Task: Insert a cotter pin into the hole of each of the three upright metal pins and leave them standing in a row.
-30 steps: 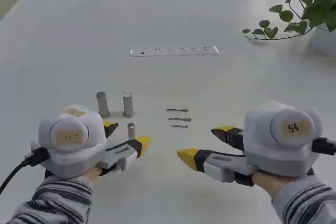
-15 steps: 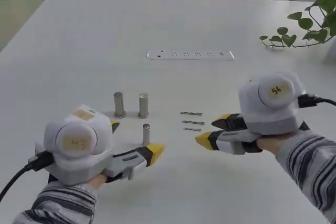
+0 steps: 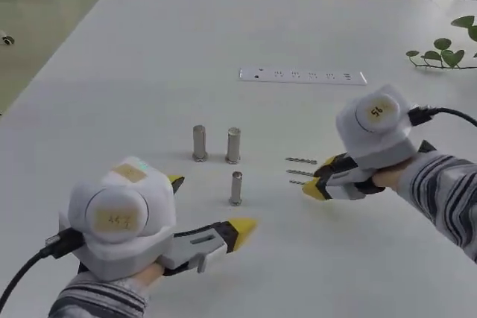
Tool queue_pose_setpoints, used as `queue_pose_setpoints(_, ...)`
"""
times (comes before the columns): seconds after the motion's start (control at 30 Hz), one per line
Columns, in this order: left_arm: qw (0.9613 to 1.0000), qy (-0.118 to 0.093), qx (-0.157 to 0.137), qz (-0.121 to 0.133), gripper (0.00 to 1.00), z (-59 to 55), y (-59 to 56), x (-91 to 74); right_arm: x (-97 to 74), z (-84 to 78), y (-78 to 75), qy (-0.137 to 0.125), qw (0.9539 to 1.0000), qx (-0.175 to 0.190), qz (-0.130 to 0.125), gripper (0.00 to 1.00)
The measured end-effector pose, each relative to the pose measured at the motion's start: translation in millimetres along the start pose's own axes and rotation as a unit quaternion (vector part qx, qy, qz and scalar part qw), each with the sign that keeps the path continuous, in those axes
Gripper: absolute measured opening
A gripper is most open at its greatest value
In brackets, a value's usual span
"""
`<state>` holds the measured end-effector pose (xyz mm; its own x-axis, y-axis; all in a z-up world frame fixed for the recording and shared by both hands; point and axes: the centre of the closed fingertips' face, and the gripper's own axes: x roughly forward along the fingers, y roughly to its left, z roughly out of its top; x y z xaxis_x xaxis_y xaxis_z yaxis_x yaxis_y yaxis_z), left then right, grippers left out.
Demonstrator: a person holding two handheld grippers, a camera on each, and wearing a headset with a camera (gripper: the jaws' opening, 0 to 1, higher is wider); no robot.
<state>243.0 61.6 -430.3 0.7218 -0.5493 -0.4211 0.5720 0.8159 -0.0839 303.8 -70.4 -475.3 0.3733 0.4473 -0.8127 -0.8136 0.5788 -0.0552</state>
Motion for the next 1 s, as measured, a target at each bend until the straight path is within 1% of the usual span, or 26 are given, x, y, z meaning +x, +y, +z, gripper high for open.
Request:
queue_pose_setpoints(0.07, 1.0, 0.0, 0.001, 0.005, 0.7, -0.1, 1.6, -2.3, 3.6, -0.1, -3.5, 0.008, 1.0, -0.003, 0.003, 0.13)
queue_pose_setpoints(0.17, 1.0, 0.001, 0.001, 0.007, 0.68, -0.6, 1.7, -5.2, 8.1, -1.9, -3.4, 0.021, 0.9996, -0.006, 0.015, 0.11)
queue_pose_setpoints(0.4, 0.9999, 0.006, -0.001, 0.008, 0.66, -3.5, 1.3, -9.1, 13.2, -10.4, -3.6, 0.059, 0.9974, -0.029, 0.028, 0.06)
queue_pose_setpoints(0.43, 0.9999, 0.007, -0.001, 0.008, 0.66, -3.8, 1.1, -9.3, 12.7, -7.6, -4.8, 0.054, 0.9978, -0.028, 0.028, 0.06)
queue_pose_setpoints(0.6, 0.9999, 0.008, -0.001, 0.008, 0.65, -4.5, 1.1, -11.2, 11.5, -10.6, -9.8, 0.072, 0.9962, -0.04, 0.031, 0.0)
queue_pose_setpoints(0.8, 0.9999, 0.013, -0.002, 0.008, 0.62, -6.1, 1.9, -13.3, 11.3, -10.5, -11.6, 0.08, 0.9943, -0.064, 0.03, 0.0)
queue_pose_setpoints(0.9, 0.9999, 0.014, -0.003, 0.007, 0.61, -6.0, 2.1, -14.0, 11.0, -10.6, -11.8, 0.08, 0.9936, -0.074, 0.031, 0.0)
queue_pose_setpoints(1.0, 0.9999, 0.014, -0.004, 0.005, 0.59, -5.6, 1.4, -14.2, 10.6, -10.2, -10.7, 0.076, 0.9938, -0.074, 0.033, 0.0)
